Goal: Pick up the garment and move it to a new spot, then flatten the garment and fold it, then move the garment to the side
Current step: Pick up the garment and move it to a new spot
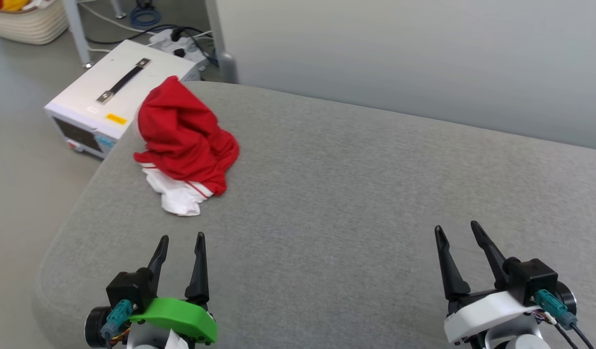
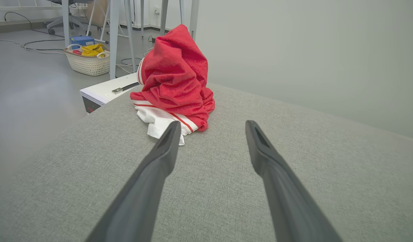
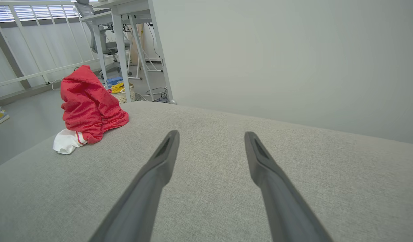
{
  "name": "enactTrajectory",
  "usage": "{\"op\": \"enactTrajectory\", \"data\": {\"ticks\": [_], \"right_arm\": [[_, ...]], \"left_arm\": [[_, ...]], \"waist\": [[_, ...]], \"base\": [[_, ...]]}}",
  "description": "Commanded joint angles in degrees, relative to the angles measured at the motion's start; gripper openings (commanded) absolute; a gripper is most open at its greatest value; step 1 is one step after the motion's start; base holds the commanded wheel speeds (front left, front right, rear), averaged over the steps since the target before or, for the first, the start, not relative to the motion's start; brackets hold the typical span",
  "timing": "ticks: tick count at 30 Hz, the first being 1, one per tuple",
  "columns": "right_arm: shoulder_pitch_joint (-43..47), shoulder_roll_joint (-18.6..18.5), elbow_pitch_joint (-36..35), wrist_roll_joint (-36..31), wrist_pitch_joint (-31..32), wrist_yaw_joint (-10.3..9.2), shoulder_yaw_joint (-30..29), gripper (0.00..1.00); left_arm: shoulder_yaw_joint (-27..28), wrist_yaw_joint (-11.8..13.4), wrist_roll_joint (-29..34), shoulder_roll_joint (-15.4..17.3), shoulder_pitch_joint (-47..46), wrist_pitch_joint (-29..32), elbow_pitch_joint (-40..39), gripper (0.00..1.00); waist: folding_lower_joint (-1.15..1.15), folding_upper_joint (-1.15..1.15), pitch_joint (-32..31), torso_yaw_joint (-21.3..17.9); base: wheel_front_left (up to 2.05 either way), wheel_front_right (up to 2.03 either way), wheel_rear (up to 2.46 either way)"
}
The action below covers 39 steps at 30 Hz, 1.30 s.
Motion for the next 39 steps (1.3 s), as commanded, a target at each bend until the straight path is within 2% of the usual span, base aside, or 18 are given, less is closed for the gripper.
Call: {"op": "enactTrajectory", "data": {"ticks": [1, 10, 20, 26, 32, 36, 39], "right_arm": [[-0.5, -0.1, 0.3, 0.4, -0.7, -0.04, 0.3, 1.0], [-0.7, -0.1, 0.9, 1.1, -1.1, -0.04, 0.4, 1.0], [-0.8, -0.1, 1.1, 1.9, -1.1, -0.04, 1.0, 1.0], [-1.6, -0.1, 1.0, 1.1, -1.1, -0.04, 1.1, 1.0], [-2.8, -0.3, 0.4, -0.2, -1.1, -0.04, 1.2, 1.0], [-4.6, -1.4, -0.6, -1.2, -1.1, -0.04, 1.4, 1.0], [-6.3, -2.1, -1.5, -1.8, -1.1, -0.04, 1.5, 1.0]], "left_arm": [[0.2, -0.4, -0.4, -0.3, 0.0, -0.5, 0.4, 1.0], [-0.2, -0.9, 0.0, -0.3, 0.1, -0.9, 0.7, 1.0], [-0.6, -0.9, 0.4, -0.3, 0.4, -0.9, 0.3, 1.0], [-0.1, -0.6, 0.2, -0.3, 0.2, -0.9, -0.2, 1.0], [-0.5, -1.1, 0.1, -0.3, -1.5, -0.9, 1.3, 1.0], [-0.6, -1.8, 0.7, 0.4, -5.8, -0.9, 5.6, 1.0], [-1.6, -2.2, 0.8, 2.3, -11.4, -0.8, 10.7, 1.0]], "waist": [[0.0, 0.0, 0.0, 3.7], [0.0, 0.0, -0.2, 8.4], [0.0, 0.0, -0.2, 9.8], [0.0, 0.0, 1.0, 9.2], [0.0, 0.0, 4.8, 7.1], [0.0, 0.0, 9.0, 4.9], [0.0, 0.0, 12.5, 2.8]], "base": [[0.0, 0.0, 0.0], [0.0, 0.0, 0.0], [0.0, 0.0, 0.0], [0.0, 0.0, 0.0], [0.0, 0.0, 0.0], [0.0, 0.0, 0.0], [0.0, 0.0, 0.0]]}}
